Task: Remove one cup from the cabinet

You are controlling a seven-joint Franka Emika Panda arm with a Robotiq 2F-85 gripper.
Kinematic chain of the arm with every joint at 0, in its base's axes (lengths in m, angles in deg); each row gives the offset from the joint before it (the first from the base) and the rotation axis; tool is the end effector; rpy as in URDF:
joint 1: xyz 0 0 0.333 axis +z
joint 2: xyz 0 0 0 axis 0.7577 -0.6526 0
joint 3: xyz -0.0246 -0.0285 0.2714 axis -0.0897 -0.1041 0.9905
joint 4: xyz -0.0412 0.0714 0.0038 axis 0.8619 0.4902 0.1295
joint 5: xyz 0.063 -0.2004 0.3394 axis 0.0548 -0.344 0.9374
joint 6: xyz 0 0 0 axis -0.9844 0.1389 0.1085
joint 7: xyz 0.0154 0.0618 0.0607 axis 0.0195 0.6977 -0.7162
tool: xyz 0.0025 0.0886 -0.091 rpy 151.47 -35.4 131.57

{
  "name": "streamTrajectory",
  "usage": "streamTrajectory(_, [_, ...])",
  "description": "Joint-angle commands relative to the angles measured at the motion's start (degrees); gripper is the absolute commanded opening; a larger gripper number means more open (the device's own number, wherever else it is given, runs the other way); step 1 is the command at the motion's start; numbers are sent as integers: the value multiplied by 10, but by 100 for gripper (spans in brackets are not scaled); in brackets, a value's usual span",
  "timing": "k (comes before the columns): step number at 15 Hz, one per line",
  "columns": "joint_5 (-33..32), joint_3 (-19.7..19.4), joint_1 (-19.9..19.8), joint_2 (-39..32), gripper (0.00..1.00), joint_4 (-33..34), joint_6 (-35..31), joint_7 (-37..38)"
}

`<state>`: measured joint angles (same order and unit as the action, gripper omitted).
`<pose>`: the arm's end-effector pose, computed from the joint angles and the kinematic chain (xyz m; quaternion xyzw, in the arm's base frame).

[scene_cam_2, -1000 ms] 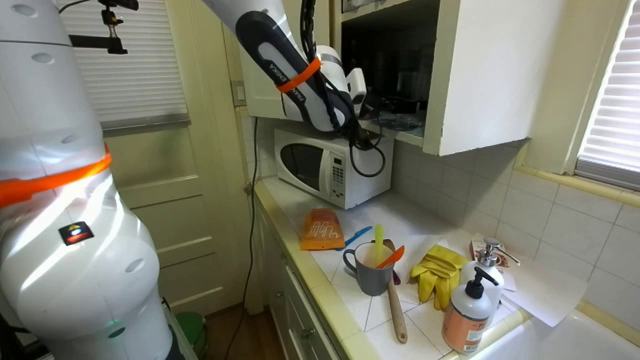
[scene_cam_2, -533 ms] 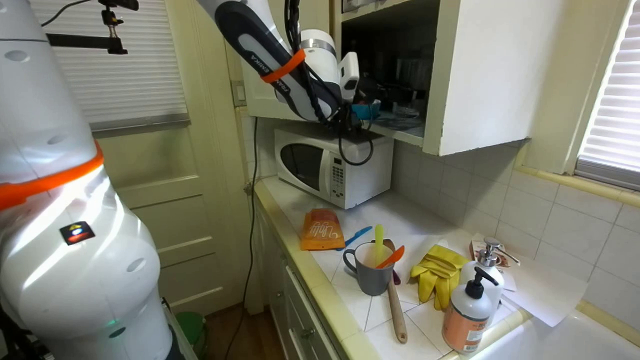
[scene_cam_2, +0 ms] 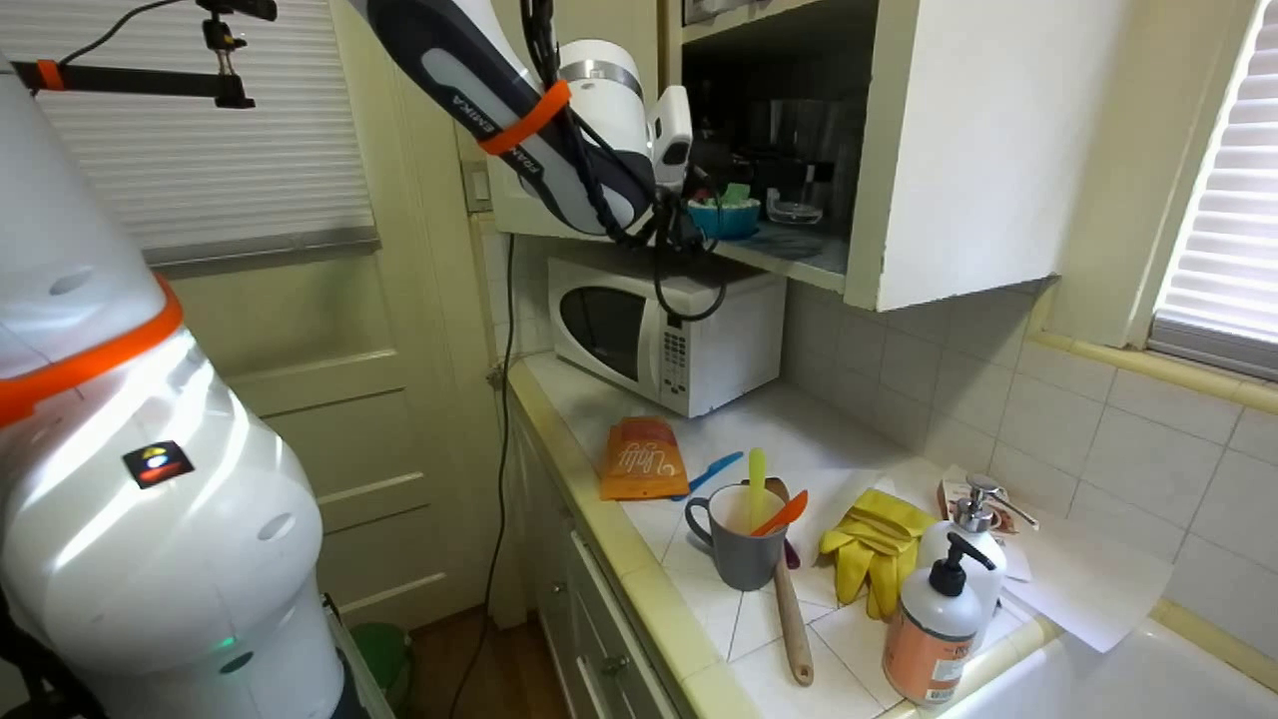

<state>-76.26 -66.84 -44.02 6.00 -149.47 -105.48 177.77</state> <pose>0.5334 0.0476 0.4438 0.6658 -0.2454 0.6825 0.1753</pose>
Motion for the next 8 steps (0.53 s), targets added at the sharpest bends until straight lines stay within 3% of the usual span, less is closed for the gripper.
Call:
streamTrajectory(1, [10, 14, 21, 57, 61, -59, 44, -9])
streamTrajectory(8, [117, 86, 83, 77, 61, -149, 247, 6])
